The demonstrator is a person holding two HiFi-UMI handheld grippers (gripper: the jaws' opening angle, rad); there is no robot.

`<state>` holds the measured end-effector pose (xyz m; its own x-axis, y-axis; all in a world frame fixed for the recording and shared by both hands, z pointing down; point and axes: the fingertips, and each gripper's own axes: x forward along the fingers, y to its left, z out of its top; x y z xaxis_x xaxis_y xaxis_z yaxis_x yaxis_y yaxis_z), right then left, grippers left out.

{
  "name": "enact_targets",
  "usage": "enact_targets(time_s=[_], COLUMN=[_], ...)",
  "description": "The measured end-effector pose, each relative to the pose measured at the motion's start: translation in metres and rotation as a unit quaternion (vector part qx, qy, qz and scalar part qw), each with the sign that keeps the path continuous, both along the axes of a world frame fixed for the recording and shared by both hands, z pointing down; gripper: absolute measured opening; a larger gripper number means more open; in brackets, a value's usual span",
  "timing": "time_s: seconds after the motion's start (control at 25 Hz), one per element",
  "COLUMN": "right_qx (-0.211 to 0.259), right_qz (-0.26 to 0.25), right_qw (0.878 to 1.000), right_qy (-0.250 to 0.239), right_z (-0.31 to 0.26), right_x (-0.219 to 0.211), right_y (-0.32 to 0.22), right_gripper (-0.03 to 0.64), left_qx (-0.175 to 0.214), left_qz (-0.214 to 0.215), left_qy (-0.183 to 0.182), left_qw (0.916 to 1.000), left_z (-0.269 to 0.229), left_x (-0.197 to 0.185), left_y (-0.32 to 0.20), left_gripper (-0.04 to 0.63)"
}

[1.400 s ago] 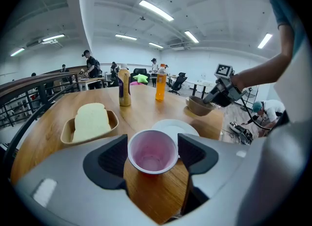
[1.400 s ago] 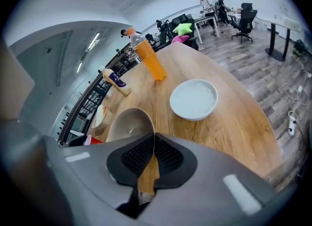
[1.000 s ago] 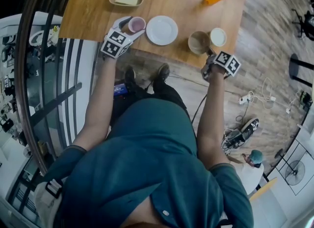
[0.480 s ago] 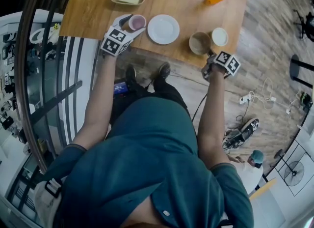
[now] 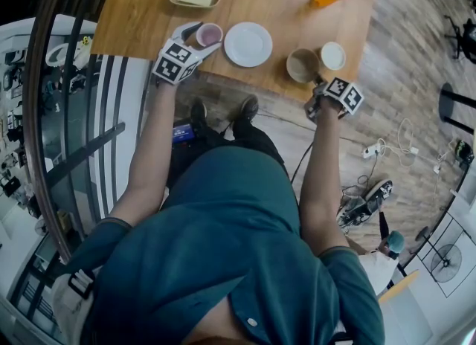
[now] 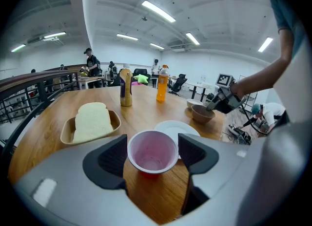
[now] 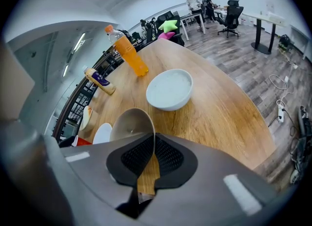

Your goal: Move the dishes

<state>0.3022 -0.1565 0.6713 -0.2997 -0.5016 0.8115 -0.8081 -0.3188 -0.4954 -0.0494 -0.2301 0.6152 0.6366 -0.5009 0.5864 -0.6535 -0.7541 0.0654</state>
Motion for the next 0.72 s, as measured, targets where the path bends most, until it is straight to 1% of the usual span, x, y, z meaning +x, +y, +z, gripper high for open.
enact_targets(time_s=[0.16, 0.48, 0.72], right_qx=[0.004, 0.015, 0.021], right_qz=[-0.001, -0.004, -0.009], right_qw=[1.000, 1.000, 1.000], right_qy=[0.001, 0.004, 0.019], right_z=[-0.002, -0.008, -0.011], right_x=[-0.001, -0.003, -0.002], right_y=[0.000, 0.001, -0.001], right_gripper=[0.020, 0.021, 0.023], left_qx=[-0.003, 0.002, 0.007], left_qz=[0.000, -0.001, 0.001], left_qy=[0.004, 0.011, 0.014], left_qw=[1.0000, 0.9999, 0.9999], left_z=[0.000, -0.007, -0.012], left_x=[-0.001, -0.003, -0.004], left_y=[0.002, 0.005, 0.006], left_gripper=[0.325, 0.333, 0.333])
